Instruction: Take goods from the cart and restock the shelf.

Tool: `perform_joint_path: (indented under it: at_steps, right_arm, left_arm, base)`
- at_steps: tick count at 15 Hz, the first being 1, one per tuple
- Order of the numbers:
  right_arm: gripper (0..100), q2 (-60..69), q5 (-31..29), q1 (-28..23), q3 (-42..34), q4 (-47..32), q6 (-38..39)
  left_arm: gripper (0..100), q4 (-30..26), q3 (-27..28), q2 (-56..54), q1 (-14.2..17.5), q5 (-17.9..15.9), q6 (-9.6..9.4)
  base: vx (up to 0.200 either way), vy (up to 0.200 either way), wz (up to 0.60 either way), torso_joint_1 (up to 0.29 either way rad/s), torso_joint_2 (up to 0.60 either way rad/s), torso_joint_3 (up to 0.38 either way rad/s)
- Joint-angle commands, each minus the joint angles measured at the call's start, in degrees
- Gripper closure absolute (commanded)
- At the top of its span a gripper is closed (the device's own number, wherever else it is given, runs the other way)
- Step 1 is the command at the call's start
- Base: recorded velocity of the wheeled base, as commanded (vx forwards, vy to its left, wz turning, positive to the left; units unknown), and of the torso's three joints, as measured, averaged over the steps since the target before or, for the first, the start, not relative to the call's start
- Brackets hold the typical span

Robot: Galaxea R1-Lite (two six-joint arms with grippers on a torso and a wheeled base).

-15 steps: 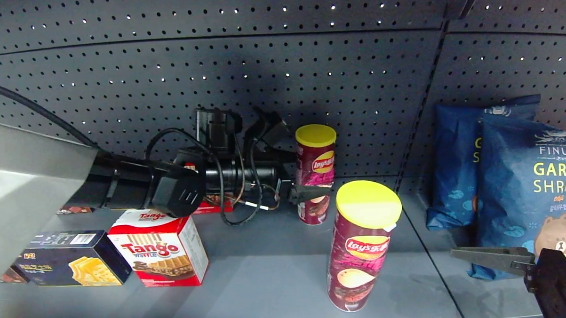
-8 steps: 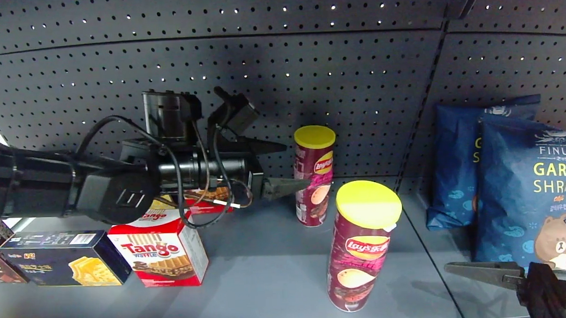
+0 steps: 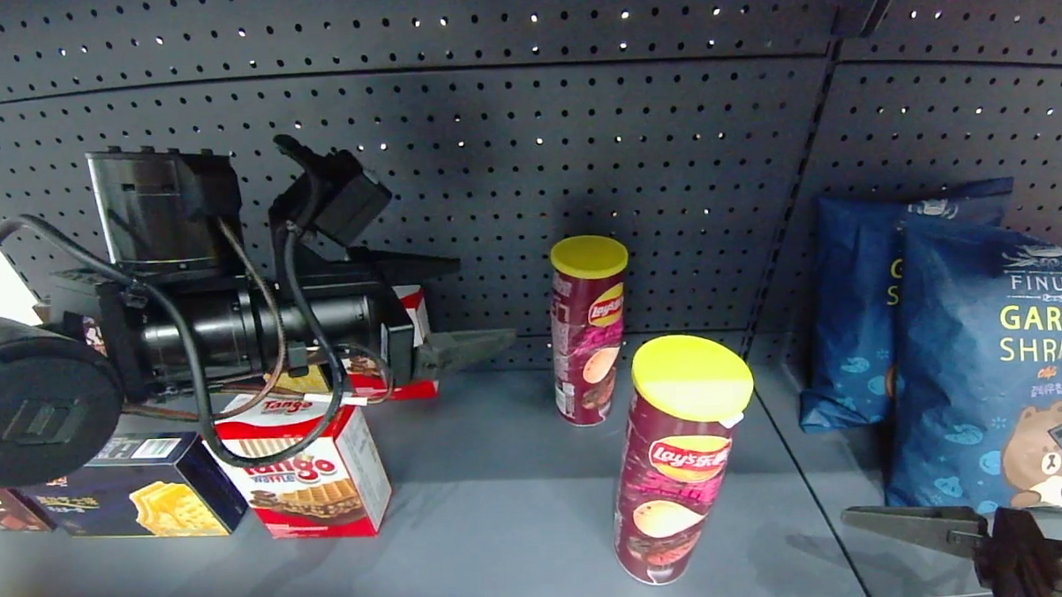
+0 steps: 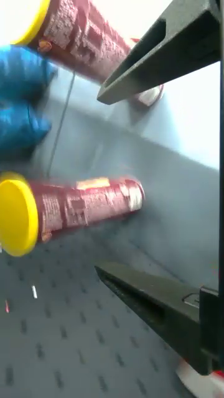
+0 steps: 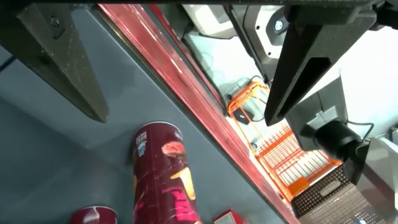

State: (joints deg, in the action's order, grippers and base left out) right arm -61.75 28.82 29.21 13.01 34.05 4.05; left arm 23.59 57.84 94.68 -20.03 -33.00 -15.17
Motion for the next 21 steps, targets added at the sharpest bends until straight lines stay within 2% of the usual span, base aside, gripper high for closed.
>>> perform_joint_path:
  at_steps: [1,3,4,5,6,7,8,9,11,21]
  right_arm:
    - [0,0.0,0.0,-0.1,0.0,0.1,0.0]
    - [0,-0.3,0.0,-0.8,0.1,0.1,0.0]
    - [0,-0.5,0.0,-1.0,0.2,0.1,0.0]
    - [0,-0.7,0.0,-1.1,0.4,0.1,0.0]
    - [0,-0.7,0.0,-1.1,0.6,0.1,0.0]
    - [0,-0.7,0.0,-1.7,0.8,0.1,0.0]
    - [0,-1.1,-0.1,-1.8,0.9,0.1,0.0]
    - [0,-1.6,-0.1,-2.1,1.1,0.2,0.0]
    - [0,-2.3,-0.1,-2.7,2.1,0.2,0.0]
    - [0,-2.3,0.0,-4.0,2.3,0.2,0.0]
  left_arm:
    - [0,0.0,0.0,-1.1,-1.4,4.8,-0.04]
    - [0,-1.9,0.1,-1.0,-4.9,13.8,-0.13]
    - [0,-3.1,0.4,-0.7,-6.2,16.9,-0.30]
    - [0,-5.5,1.3,-0.1,-7.7,21.2,-2.24]
    - [0,-6.2,1.7,0.3,-7.7,21.9,-3.64]
    - [0,-8.6,3.8,2.4,-7.4,26.7,-10.24]
    - [0,-9.8,5.6,4.0,-7.4,28.0,-11.99]
    - [0,-9.5,7.2,6.0,-7.4,29.0,-12.96]
    - [0,-9.4,10.4,9.2,-7.4,34.2,-14.54]
    - [0,-9.4,14.9,14.1,-10.5,37.0,-14.45]
  base:
    - [0.000,0.000,0.00,0.000,0.00,0.000]
    - [0.000,0.000,0.00,0.000,0.00,0.000]
    - [0.000,0.000,0.00,0.000,0.00,0.000]
    - [0.000,0.000,0.00,0.000,0.00,0.000]
    - [0.000,0.000,0.00,0.000,0.00,0.000]
    - [0.000,0.000,0.00,0.000,0.00,0.000]
    - [0.000,0.000,0.00,0.000,0.00,0.000]
    - [0.000,0.000,0.00,0.000,0.00,0.000]
    - [0.000,0.000,0.00,0.000,0.00,0.000]
    - [0.000,0.000,0.00,0.000,0.00,0.000]
